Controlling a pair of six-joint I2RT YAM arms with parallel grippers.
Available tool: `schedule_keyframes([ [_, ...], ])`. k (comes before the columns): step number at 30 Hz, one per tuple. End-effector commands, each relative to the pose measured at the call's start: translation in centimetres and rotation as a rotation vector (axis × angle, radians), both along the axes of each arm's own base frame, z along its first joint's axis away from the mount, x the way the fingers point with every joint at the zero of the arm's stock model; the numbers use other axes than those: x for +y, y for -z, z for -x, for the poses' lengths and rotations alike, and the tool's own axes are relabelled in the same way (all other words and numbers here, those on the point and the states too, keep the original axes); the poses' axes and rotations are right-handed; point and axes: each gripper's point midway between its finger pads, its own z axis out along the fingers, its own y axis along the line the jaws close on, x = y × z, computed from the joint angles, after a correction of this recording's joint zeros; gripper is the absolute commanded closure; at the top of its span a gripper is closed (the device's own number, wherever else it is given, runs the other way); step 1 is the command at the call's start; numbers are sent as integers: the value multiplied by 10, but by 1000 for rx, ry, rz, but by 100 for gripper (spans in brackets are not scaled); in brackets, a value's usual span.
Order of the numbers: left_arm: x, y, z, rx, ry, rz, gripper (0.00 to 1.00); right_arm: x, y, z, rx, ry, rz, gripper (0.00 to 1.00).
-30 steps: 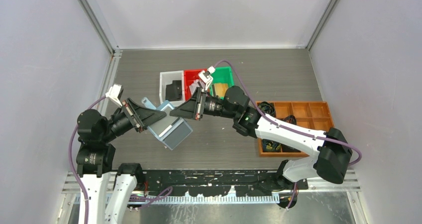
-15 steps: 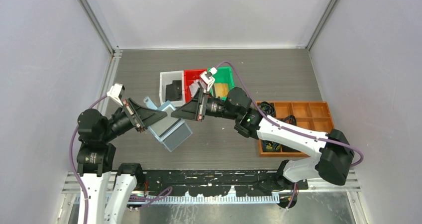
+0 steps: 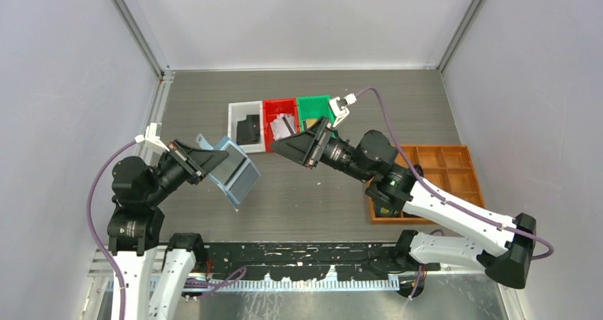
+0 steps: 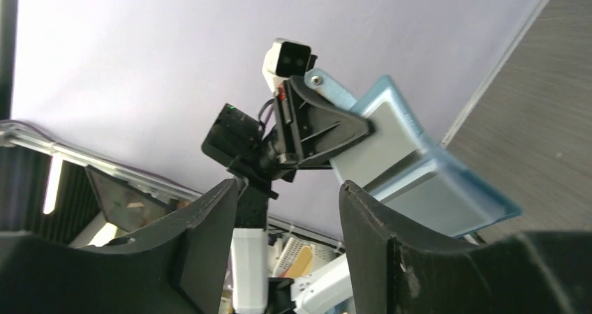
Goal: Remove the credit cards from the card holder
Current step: Remove the credit card from the card holder.
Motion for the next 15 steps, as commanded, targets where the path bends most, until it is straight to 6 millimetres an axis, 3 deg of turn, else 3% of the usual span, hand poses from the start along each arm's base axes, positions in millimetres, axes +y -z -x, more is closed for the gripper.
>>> schedule_keyframes([
  [1,15,-9,-12,-85,-110,-41,100,24,17,6,99,-21,-3,40],
  [8,12,-15,-11,-84,-93,-12,100,75,41,20,181,-124,-45,45],
  [15,12,-17,-4,-83,-93,-1,100,93,51,13,214,-121,-60,48],
])
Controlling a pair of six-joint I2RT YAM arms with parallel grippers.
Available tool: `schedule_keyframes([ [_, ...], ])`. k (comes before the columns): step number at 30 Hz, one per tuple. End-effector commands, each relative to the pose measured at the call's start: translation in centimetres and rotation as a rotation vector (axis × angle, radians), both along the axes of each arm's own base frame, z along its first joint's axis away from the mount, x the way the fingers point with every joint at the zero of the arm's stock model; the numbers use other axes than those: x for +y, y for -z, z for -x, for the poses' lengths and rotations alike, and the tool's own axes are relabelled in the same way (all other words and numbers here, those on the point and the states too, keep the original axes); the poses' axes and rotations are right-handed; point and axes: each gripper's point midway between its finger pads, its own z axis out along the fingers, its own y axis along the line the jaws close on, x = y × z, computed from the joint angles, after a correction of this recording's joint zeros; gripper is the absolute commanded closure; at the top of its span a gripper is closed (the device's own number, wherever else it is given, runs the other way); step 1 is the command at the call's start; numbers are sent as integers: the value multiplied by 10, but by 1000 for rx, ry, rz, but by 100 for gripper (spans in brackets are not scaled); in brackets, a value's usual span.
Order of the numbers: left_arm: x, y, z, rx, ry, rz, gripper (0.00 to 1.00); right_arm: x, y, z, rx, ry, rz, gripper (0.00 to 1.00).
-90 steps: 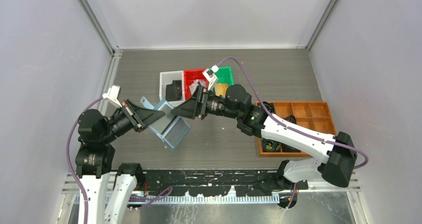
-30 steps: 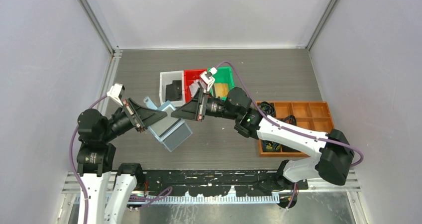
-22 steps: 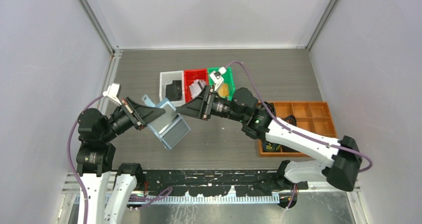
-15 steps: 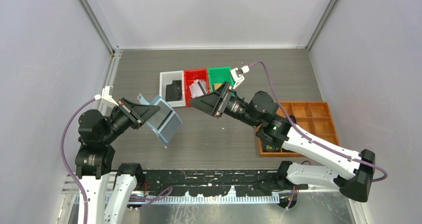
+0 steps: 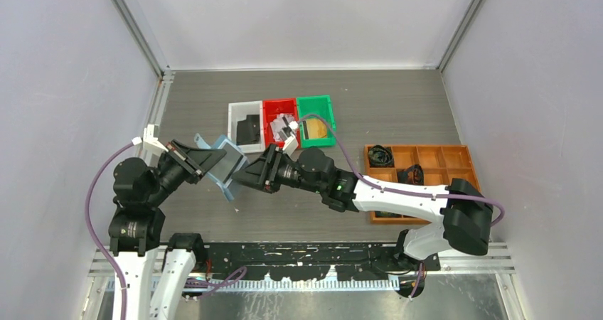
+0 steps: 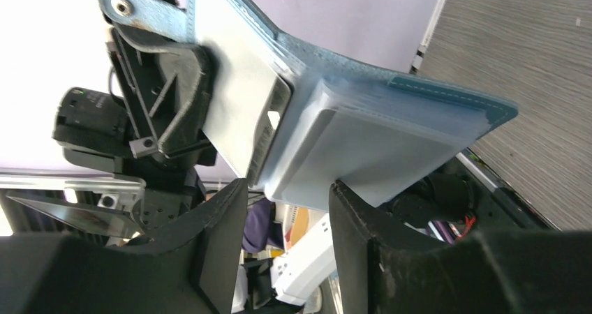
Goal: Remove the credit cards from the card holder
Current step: Remove the credit card from the card holder.
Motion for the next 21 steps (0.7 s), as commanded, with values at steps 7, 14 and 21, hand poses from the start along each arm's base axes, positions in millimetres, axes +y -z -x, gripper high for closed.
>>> schedule_keyframes([
  [7,1,-21,7,-81,-5,8,100,6,-58,-3,-5,3,-239,51],
  [14,1,-18,7,-78,-7,6,100,-3,-64,-6,-17,32,-240,54],
  [21,0,-26,11,-87,-2,25,100,6,-53,-14,26,41,-234,54],
])
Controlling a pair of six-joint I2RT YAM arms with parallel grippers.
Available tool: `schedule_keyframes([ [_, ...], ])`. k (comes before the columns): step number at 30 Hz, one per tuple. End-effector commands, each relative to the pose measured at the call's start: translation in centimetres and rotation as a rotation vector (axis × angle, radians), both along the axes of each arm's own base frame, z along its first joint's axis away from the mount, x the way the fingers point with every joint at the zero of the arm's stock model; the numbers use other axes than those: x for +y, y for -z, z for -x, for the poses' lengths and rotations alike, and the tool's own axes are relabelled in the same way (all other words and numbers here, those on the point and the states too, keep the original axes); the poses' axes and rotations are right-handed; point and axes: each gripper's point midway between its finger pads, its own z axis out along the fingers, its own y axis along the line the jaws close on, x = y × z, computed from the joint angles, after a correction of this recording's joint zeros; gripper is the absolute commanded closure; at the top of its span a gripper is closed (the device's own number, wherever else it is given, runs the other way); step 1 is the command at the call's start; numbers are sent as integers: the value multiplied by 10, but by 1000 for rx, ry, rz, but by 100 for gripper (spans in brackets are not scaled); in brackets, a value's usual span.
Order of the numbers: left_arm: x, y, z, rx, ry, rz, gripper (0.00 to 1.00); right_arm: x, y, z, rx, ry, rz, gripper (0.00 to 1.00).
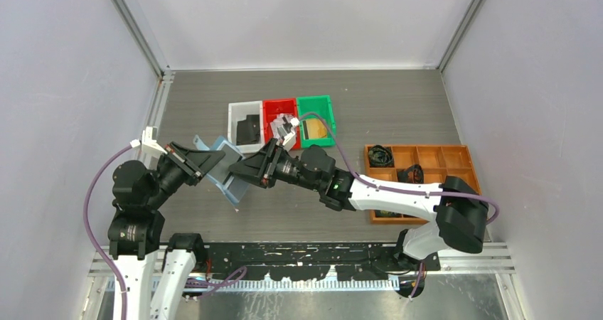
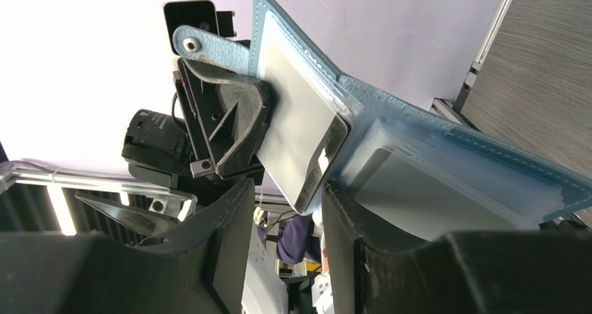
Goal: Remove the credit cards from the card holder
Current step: Remove the credit card from the card holder.
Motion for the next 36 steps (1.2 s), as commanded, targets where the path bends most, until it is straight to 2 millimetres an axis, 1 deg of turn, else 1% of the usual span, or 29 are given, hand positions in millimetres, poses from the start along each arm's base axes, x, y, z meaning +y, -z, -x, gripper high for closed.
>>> schedule_keyframes([
  [1,-4,-27,7,-82,22,34,100,0,-24,-10,3,43,-91,54],
  [4,-5,-29,7,-75,28,56,100,1,-23,-15,19,68,-100,54],
  [7,-6,-31,5,-69,32,73,100,3,-30,-18,18,81,-138,56],
  [10,-7,-30,3,-59,32,85,100,2,-43,-19,7,89,-216,65],
  [11,-7,-30,3,-57,33,86,100,1,-47,-24,5,120,-238,70],
  [14,-7,-28,3,-53,31,84,100,-2,-54,-27,-7,143,-281,79],
  [17,-6,-27,3,-52,27,79,100,-5,-57,-25,-14,144,-313,85],
  [21,-3,-28,3,-55,9,69,100,-10,-66,-19,-32,124,-383,93],
  [24,4,-26,-1,-54,-41,49,100,-16,-72,-14,-50,118,-437,99],
  [26,10,-24,-4,-53,-84,34,100,-19,-70,-11,-54,118,-454,99],
  [29,17,-23,-7,-55,-130,24,100,-19,-62,-5,-50,112,-449,99],
  [36,12,-27,-7,-56,-103,53,100,-17,-33,-4,-16,127,-374,99],
])
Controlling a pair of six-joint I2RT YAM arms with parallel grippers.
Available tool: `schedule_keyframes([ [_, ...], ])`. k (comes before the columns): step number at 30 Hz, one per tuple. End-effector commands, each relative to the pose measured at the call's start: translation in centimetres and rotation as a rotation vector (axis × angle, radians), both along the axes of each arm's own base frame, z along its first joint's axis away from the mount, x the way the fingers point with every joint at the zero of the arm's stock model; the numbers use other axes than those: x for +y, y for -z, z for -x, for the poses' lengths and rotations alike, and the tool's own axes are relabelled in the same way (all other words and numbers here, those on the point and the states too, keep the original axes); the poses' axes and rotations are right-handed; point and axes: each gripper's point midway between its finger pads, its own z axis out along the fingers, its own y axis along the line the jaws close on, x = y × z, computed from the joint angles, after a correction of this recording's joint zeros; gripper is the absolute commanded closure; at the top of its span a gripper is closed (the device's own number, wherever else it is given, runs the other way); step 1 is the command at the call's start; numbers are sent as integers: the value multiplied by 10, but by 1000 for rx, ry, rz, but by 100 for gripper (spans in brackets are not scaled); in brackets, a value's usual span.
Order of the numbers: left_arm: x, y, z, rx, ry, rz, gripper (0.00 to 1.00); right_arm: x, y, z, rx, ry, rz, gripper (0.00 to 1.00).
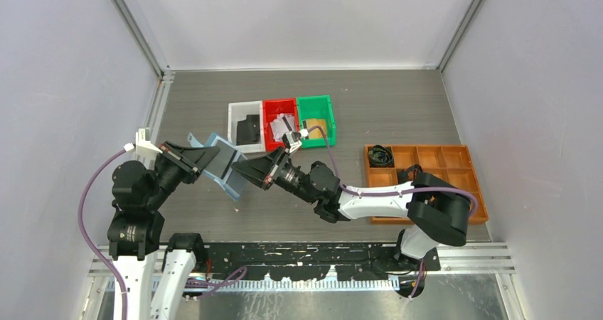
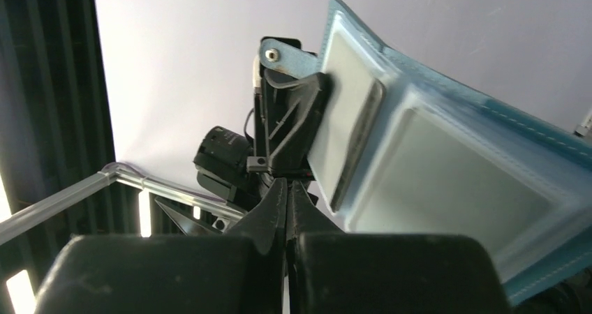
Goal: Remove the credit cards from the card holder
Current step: Remove the credit card from the card holder.
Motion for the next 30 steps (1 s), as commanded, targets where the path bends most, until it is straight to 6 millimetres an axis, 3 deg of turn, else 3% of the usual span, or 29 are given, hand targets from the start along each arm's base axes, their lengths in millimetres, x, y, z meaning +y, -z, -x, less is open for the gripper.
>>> schedule_keyframes([
  [1,-3,-27,3,-85,13,25,100,-9,-10,3,-4,14,-38,95],
  [2,-3,-28,3,-87,13,27,100,-7,-7,4,2,7,-15,85],
  [5,-3,-31,4,-91,14,37,100,-4,3,2,24,9,21,68],
  [8,-6,-32,6,-93,29,46,99,-3,1,0,22,15,14,61],
  [25,-6,-29,9,-85,30,51,100,21,-6,-2,23,-39,-3,63],
  [30,-4,-26,9,-85,17,31,100,15,-17,-1,26,-44,-73,67],
])
